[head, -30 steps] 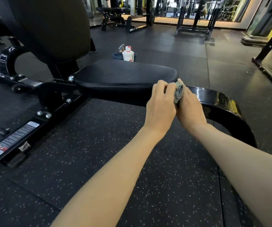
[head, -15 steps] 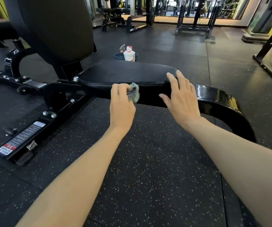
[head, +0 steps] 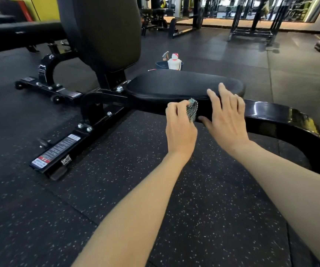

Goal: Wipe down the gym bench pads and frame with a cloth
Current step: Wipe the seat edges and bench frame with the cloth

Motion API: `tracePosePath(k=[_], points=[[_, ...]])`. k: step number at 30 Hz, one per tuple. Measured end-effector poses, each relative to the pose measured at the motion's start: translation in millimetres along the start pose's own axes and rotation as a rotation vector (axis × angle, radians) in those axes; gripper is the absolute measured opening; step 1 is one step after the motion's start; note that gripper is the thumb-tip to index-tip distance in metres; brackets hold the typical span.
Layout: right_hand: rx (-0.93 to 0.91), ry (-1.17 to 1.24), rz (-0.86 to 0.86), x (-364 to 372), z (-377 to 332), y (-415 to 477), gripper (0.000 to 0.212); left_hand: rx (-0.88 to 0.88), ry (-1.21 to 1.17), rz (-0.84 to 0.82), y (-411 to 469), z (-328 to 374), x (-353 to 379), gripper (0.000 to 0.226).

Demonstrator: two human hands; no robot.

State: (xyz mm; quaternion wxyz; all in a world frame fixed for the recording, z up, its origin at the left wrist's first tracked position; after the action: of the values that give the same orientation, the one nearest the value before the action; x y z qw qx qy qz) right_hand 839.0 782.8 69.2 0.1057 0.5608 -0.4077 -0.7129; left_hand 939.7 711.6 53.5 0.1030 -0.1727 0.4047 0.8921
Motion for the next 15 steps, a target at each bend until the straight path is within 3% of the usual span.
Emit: tracePosePath(k=[6, 15], points=[[-0.140, -0.051, 0.042, 9.2, -28.2, 5.2, 0.074, -0.019, 0.000, 0.001, 25.7, -41.8, -11.4, 0.044], [-0.189, -0.059, 0.007, 24.3, -55.3, 7.7, 0.074, -0.076, -0.073, 0.074, 29.9, -67.2, -22.5, 0.043]])
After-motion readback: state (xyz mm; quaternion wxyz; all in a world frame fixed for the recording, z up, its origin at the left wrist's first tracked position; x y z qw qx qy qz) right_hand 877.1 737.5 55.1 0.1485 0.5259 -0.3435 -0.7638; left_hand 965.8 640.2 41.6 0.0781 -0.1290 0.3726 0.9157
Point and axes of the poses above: each hand's wrist, its own y-axis towards the middle knuckle, its own x-axis out of the palm, z = x × y, the point moved 4 cm from there along y, towards the middle knuckle, and after that the axes turned 5 degrees about y, right-handed, at the moved point
